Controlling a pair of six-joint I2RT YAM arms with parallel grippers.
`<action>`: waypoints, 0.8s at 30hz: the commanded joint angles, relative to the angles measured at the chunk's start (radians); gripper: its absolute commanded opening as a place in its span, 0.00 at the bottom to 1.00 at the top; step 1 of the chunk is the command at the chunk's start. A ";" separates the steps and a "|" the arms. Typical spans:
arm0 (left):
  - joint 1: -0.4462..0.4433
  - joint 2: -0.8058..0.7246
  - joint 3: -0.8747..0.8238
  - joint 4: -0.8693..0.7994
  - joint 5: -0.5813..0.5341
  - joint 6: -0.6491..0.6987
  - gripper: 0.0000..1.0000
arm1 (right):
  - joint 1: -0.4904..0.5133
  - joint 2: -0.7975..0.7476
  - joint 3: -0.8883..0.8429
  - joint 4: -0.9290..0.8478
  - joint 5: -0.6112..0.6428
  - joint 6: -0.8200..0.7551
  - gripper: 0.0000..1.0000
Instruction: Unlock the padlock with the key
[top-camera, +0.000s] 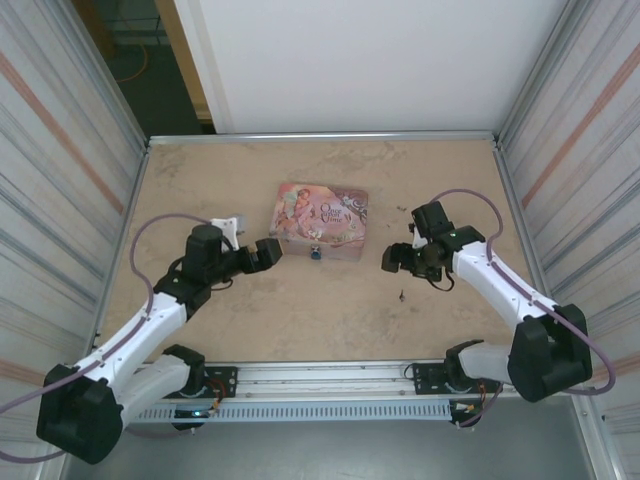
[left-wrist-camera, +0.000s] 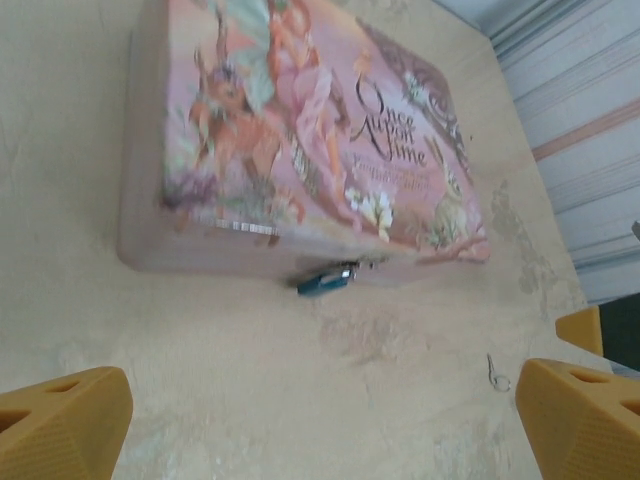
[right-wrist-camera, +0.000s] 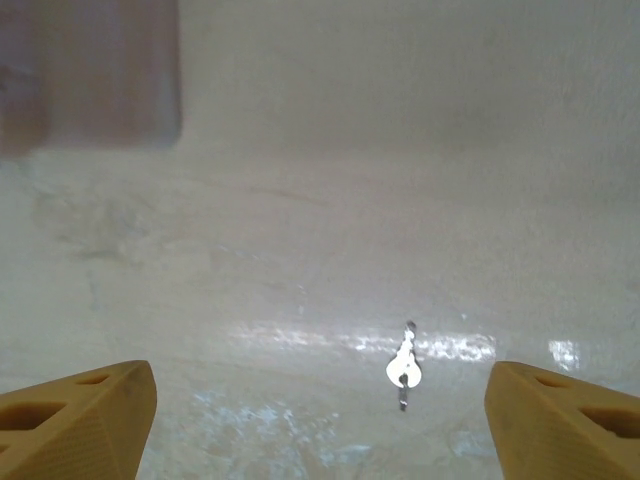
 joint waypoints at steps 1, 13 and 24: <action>-0.031 -0.038 -0.051 0.009 -0.044 -0.071 0.99 | -0.011 0.038 -0.027 -0.052 -0.005 0.017 0.78; -0.065 -0.005 -0.106 0.064 -0.051 -0.108 0.99 | -0.012 0.156 -0.069 -0.037 -0.031 0.044 0.49; -0.066 0.004 -0.114 0.064 -0.060 -0.098 0.99 | -0.001 0.219 -0.075 -0.061 -0.021 0.063 0.33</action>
